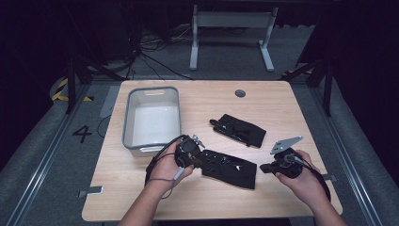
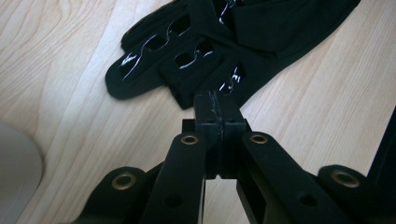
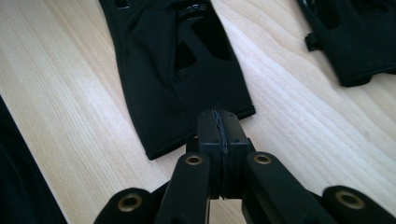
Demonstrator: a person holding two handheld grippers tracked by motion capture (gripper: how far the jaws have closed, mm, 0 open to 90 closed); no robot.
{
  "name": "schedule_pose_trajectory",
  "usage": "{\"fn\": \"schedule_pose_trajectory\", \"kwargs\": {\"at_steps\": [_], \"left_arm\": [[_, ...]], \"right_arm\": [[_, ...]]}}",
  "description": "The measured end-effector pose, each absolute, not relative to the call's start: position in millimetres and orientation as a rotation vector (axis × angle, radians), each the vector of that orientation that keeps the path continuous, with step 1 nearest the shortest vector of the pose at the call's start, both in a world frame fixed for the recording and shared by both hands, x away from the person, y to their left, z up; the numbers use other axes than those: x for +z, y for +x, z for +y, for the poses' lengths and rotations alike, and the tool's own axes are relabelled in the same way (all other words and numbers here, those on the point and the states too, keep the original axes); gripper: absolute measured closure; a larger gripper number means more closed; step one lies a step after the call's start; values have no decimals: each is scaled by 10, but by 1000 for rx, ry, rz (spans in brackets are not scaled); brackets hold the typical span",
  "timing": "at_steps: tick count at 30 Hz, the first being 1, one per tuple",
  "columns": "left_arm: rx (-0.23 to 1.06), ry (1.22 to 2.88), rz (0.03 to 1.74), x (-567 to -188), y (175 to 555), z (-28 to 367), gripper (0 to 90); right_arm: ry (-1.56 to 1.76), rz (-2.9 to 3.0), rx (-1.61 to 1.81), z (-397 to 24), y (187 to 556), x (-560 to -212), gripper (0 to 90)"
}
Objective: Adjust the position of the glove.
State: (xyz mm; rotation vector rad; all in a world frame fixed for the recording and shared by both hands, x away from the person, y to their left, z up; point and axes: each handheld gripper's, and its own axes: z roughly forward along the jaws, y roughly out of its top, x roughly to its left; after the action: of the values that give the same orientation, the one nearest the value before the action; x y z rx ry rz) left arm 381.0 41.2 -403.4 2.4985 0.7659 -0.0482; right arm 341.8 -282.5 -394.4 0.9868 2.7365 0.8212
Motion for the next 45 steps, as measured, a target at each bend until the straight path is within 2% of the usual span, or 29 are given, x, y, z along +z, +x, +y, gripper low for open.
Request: {"fn": "schedule_pose_trajectory", "kwargs": {"at_steps": [19, 45], "left_arm": [[-101, 2577, 686, -4237, 3821, 141, 899], [-152, 2629, 719, -4359, 3845, 101, 898]], "right_arm": [[917, 2841, 805, -2540, 3346, -4173, 900], [920, 2913, 711, -2421, 3356, -4361, 900]]}}
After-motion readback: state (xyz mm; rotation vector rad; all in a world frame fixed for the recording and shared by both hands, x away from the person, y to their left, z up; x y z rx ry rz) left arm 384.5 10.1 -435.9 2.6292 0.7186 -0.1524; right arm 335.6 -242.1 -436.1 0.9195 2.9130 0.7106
